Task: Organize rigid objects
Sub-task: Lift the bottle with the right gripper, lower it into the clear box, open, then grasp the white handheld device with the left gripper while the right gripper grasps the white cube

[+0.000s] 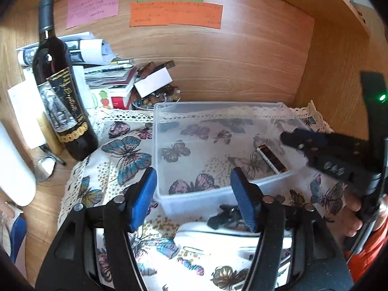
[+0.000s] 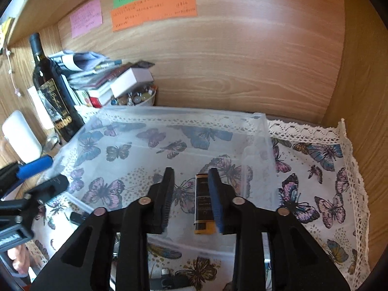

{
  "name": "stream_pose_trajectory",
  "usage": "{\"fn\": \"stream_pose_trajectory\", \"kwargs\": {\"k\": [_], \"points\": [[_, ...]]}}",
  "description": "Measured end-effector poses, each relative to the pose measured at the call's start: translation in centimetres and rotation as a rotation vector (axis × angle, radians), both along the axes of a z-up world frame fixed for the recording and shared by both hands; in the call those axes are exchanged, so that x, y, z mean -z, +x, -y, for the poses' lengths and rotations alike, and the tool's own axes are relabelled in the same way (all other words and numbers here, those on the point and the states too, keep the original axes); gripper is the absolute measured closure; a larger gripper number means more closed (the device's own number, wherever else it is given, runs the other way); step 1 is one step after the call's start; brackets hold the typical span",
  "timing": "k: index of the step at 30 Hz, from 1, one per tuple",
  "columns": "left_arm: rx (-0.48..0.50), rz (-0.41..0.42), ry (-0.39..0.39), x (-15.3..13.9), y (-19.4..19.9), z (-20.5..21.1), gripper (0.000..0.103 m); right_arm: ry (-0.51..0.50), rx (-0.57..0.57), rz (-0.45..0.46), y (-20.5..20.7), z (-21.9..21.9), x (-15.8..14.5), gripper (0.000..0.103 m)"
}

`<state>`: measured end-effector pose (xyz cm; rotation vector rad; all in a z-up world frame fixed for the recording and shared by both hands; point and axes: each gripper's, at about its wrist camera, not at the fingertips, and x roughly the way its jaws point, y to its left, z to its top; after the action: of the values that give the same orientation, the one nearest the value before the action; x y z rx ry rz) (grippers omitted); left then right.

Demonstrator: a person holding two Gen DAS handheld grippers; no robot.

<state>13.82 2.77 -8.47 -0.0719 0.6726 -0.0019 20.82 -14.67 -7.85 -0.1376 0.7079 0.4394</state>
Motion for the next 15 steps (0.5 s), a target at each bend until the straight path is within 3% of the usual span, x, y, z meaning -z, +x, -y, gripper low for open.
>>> {"fn": "stream_pose_trajectory", "kwargs": {"k": [8,13,15], "points": [[-0.004,-0.052,0.004,1.9,-1.7,0.2,0.024,0.011,0.001,0.077,-3.8,1.7,-1.6,0.05],[0.001,-0.145,-0.026,4.4,-1.0,0.6,0.023,0.01,0.006,0.071,-5.8,3.0,-0.7,0.046],[-0.006,-0.148,-0.028,4.9,-0.9,0.9,0.014,0.007,0.007,0.049,-6.3,3.4,0.1,0.045]]}}
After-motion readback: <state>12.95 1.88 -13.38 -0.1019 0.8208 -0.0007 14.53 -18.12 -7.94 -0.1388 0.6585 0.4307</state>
